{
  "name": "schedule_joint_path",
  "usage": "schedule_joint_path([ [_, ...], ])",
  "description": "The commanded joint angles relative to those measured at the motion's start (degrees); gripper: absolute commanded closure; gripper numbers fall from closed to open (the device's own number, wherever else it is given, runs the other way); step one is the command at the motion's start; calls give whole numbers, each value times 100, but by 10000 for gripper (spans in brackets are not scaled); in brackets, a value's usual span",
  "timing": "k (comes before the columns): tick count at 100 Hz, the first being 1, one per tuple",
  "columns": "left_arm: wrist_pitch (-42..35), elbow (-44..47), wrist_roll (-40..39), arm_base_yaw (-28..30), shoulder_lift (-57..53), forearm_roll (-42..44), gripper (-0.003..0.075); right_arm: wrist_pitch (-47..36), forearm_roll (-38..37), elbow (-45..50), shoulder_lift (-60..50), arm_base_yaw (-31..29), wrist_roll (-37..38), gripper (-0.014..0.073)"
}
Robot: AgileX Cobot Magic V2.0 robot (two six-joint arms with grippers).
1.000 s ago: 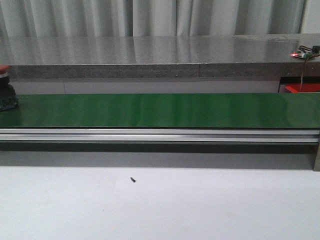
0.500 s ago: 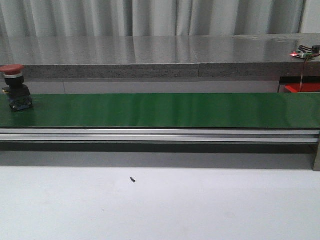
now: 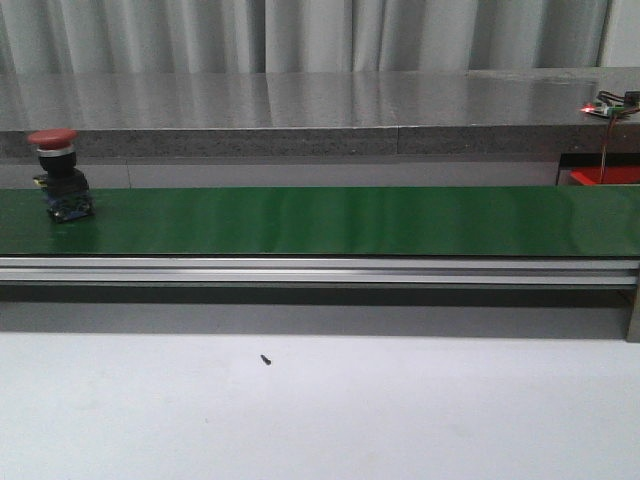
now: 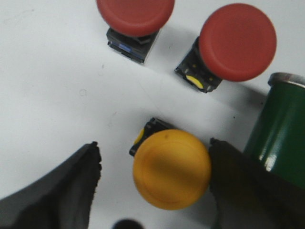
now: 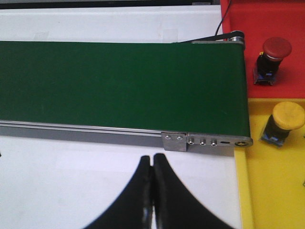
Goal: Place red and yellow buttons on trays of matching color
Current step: 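Grasp a yellow button from the cluster with the left gripper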
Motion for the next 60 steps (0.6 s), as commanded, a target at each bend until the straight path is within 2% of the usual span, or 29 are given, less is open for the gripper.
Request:
schedule_joint_path([
  [1,-171,-151,-56,14,-305,-88,395,-358,27,-160,-44,9,-43,662],
  [13,-158,-151,-56,14,-305,-88,503,-358,27,-160,-44,9,-43,662],
  [22,-146,-151,-56,14,-305,-88,544,-358,27,-160,-44,9,-43,662],
  [60,-33,-151,-56,14,-777,59,552,-358,27,-160,-44,9,-43,662],
])
